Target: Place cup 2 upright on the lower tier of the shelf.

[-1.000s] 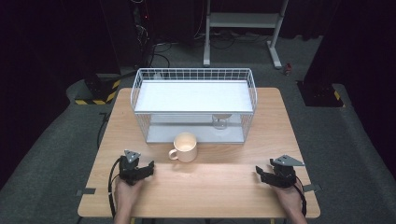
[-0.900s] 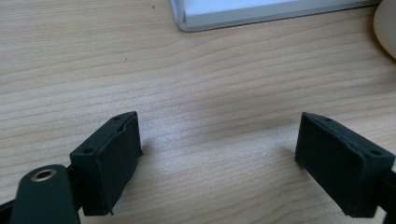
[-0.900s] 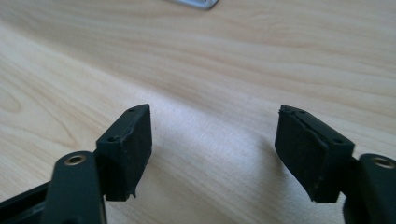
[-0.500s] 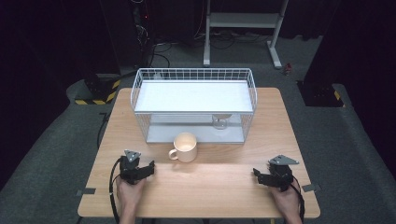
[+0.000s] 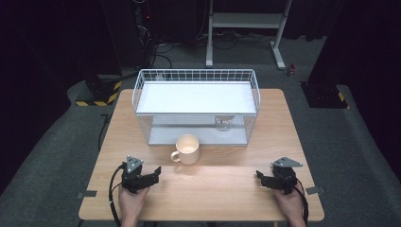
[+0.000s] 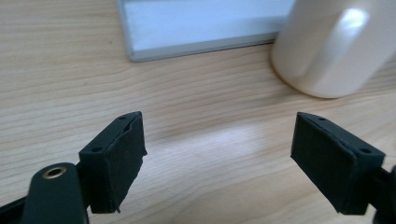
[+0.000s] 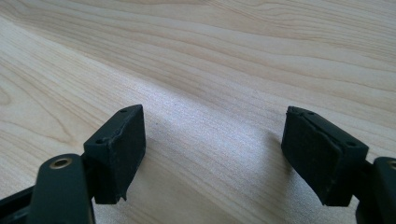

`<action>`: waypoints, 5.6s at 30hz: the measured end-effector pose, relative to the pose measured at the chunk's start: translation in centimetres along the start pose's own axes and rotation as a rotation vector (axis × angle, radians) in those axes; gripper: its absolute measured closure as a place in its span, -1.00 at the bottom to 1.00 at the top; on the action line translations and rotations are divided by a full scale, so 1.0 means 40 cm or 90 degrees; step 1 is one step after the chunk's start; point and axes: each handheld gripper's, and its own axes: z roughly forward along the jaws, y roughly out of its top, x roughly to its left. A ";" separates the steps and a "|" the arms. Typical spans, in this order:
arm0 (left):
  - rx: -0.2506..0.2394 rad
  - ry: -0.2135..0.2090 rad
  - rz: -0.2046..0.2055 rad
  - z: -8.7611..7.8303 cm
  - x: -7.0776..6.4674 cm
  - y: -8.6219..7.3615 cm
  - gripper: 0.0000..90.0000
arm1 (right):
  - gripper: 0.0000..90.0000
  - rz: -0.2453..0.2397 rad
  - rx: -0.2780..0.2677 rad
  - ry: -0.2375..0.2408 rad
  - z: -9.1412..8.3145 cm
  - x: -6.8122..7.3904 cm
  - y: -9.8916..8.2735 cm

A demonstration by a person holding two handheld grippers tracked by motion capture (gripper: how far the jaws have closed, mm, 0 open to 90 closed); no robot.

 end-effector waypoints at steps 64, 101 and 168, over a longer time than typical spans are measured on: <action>0.024 -0.127 0.082 0.135 -0.150 0.147 -0.91 | -0.51 0.000 0.000 0.000 0.000 0.000 0.000; 0.004 -0.085 0.098 0.214 -0.194 0.173 -0.80 | -0.51 0.001 0.000 0.000 0.000 0.000 0.000; -0.028 -0.015 0.065 0.188 -0.153 0.245 -0.78 | -0.51 0.000 0.000 -0.001 0.000 0.000 0.000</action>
